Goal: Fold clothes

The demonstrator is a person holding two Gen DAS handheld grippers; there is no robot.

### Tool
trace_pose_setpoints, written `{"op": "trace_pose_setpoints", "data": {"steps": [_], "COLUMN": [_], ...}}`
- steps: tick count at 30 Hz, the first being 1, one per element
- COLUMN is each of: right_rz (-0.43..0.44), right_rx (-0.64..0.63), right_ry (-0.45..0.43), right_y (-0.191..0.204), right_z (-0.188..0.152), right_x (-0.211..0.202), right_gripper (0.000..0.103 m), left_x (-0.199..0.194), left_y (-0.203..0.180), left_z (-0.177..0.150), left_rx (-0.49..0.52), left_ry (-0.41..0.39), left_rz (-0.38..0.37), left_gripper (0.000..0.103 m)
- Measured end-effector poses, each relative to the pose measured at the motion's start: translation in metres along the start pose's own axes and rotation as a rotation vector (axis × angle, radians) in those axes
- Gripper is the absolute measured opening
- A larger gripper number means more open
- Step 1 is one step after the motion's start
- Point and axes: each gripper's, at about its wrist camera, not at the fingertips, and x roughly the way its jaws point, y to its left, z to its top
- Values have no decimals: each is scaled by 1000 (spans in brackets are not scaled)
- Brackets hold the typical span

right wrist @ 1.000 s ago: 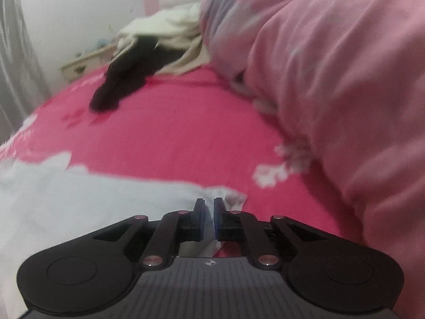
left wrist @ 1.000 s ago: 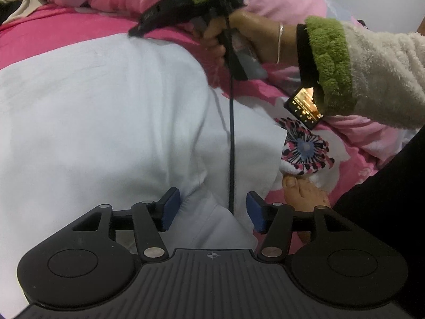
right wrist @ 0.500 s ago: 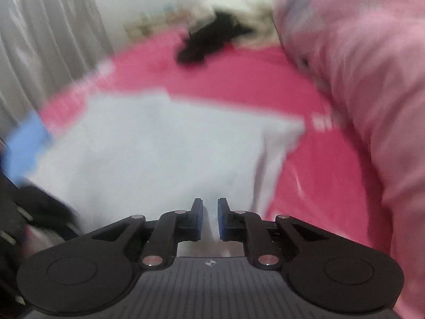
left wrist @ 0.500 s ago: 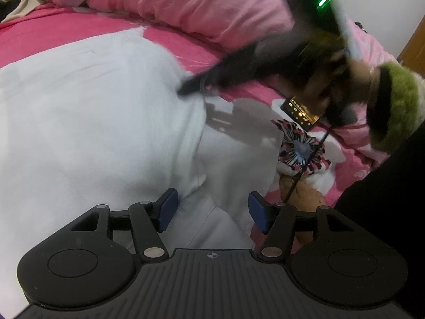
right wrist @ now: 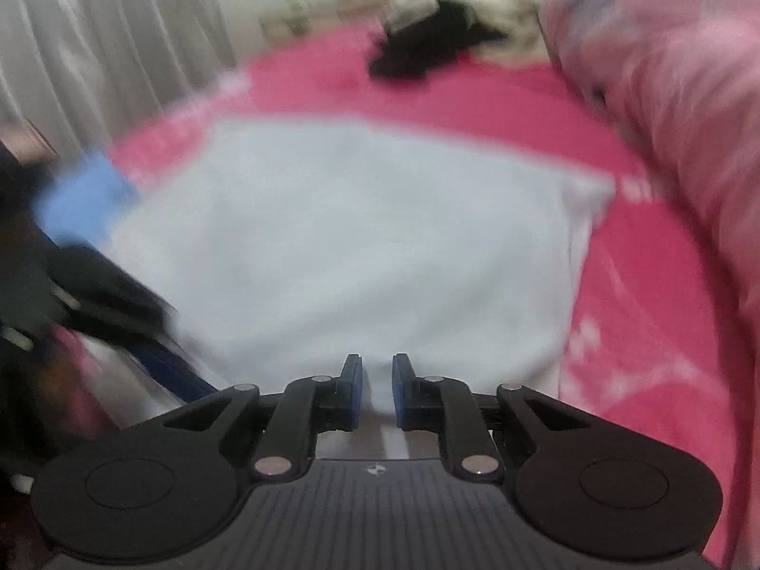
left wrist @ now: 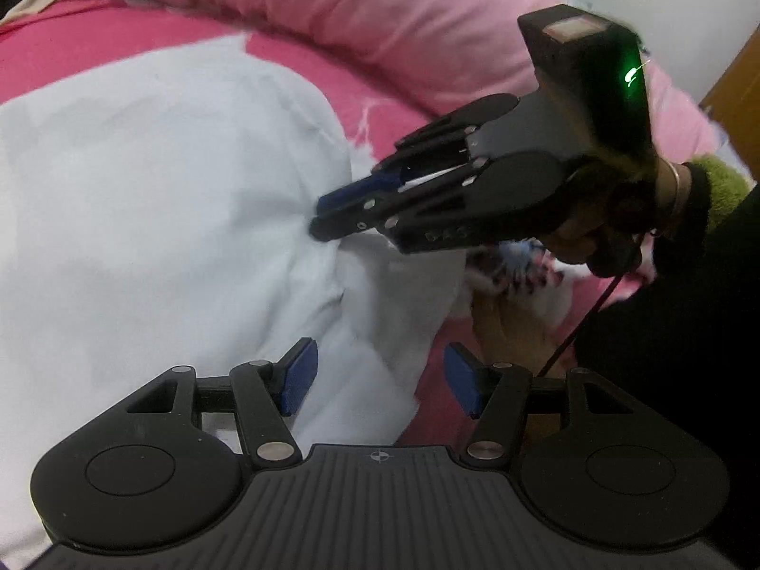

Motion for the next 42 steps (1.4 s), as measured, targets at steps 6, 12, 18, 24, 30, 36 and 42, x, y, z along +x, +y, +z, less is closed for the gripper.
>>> {"op": "trace_pose_setpoints", "data": {"steps": [6, 12, 18, 24, 30, 36, 42], "right_rz": [-14, -32, -116, -101, -103, -93, -95], "right_rx": [-25, 8, 54, 98, 100, 83, 78], "right_ry": [-71, -116, -2, 5, 1, 7, 7], "right_y": [8, 9, -2, -10, -8, -13, -12], "right_z": [3, 16, -2, -5, -7, -12, -10], "right_x": [-32, -27, 1, 3, 0, -8, -6], "right_gripper": [13, 13, 13, 13, 13, 13, 13], "left_x": [-16, -13, -4, -5, -2, -2, -2], "left_y": [7, 14, 16, 19, 15, 14, 14], "left_z": [-7, -13, -19, -19, -19, -19, -20], "left_rx": [-25, -66, -70, -71, -76, -75, -76], "left_ry": [-41, -35, -9, -6, -5, -4, -4], "left_rz": [3, 20, 23, 17, 24, 26, 26], "left_gripper": [59, 59, 60, 62, 62, 62, 62]}}
